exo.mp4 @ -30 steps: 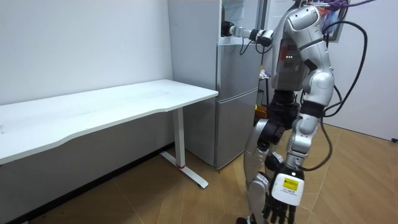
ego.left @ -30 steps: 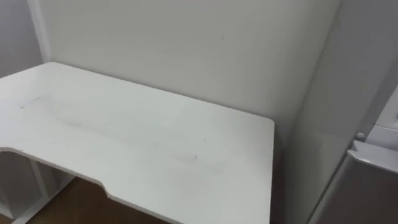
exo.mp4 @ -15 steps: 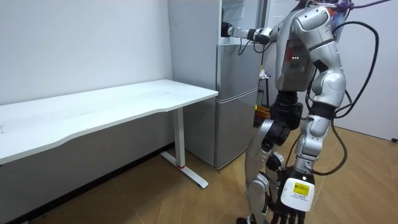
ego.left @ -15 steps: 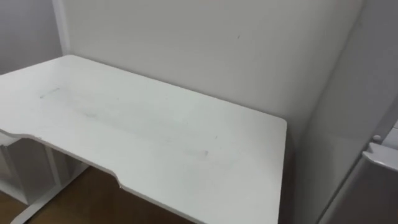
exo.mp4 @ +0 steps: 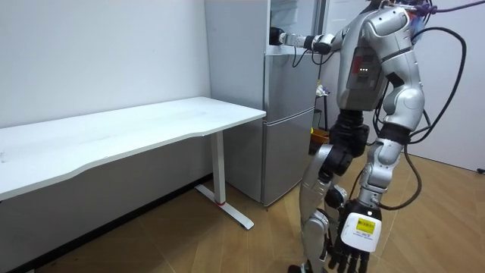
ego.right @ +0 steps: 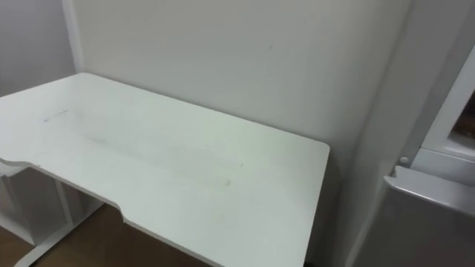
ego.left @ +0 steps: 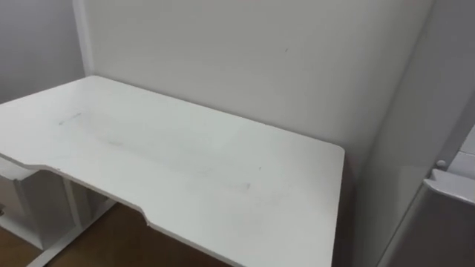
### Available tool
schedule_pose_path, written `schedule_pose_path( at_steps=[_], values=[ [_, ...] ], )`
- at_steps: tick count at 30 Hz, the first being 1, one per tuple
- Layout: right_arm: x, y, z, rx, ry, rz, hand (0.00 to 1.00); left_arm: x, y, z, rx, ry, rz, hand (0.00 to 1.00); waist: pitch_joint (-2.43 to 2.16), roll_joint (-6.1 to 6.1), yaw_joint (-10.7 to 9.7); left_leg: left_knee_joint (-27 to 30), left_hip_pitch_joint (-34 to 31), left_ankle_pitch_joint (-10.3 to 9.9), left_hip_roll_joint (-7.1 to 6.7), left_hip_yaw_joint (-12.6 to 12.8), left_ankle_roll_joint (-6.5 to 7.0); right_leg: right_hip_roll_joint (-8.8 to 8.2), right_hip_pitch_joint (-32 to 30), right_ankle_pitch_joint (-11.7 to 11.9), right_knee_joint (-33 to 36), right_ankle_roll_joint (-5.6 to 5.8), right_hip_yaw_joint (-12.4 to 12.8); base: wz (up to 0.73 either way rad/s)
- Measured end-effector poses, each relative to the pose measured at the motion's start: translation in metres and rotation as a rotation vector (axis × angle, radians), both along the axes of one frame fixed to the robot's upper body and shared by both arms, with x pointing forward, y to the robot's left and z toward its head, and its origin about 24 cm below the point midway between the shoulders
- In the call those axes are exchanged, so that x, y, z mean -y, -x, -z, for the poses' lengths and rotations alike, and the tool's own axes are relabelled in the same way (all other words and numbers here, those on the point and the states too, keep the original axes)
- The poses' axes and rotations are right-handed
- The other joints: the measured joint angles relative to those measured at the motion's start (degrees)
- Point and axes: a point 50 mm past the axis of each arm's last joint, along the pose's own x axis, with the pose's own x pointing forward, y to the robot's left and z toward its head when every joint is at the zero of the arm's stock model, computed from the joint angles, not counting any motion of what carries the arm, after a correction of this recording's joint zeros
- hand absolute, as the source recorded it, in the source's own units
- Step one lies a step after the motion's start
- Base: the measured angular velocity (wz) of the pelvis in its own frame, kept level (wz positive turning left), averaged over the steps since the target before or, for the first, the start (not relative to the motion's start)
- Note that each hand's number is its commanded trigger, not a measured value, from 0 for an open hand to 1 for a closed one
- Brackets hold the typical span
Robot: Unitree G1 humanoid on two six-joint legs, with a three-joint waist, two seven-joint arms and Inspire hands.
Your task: Put the bottle in the upper fridge
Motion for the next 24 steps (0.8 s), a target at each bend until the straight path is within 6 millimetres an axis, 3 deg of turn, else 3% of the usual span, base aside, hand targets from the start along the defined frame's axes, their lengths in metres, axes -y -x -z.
schedule_pose_path(
  at_steps=[6, 13, 24],
  values=[
    [-0.001, 0.001, 0.005, 0.001, -0.016, -0.052, 0.00, 0.000, -0.001, 0.000, 0.012, 0.004, -0.012, 0.00, 0.04, -0.46, -0.7, -0.7, 1.0, -0.2, -0.10, 0.0, 0.00, -0.08, 1.2, -0.1, 0.0, 0.11, 0.2, -0.01],
    [-0.002, 0.001, 0.007, 0.005, -0.034, -0.085, 0.00, 0.000, 0.001, 0.000, 0.015, 0.010, -0.031, 0.00, 0.41, 0.26, -0.9, -1.9, 3.3, -0.2, -0.13, 0.1, -0.06, -0.04, 2.8, -0.2, -0.3, 0.29, 0.4, 0.00],
    [-0.010, 0.000, 0.003, 0.031, -0.016, -0.153, 0.00, 0.001, 0.002, 0.000, 0.009, 0.010, -0.031, 0.00, 0.00, 1.23, -1.9, -2.6, 4.2, -0.2, -0.15, 0.8, -0.08, 0.01, 3.7, -0.2, -0.9, 0.29, 0.7, -0.02]
  ],
)
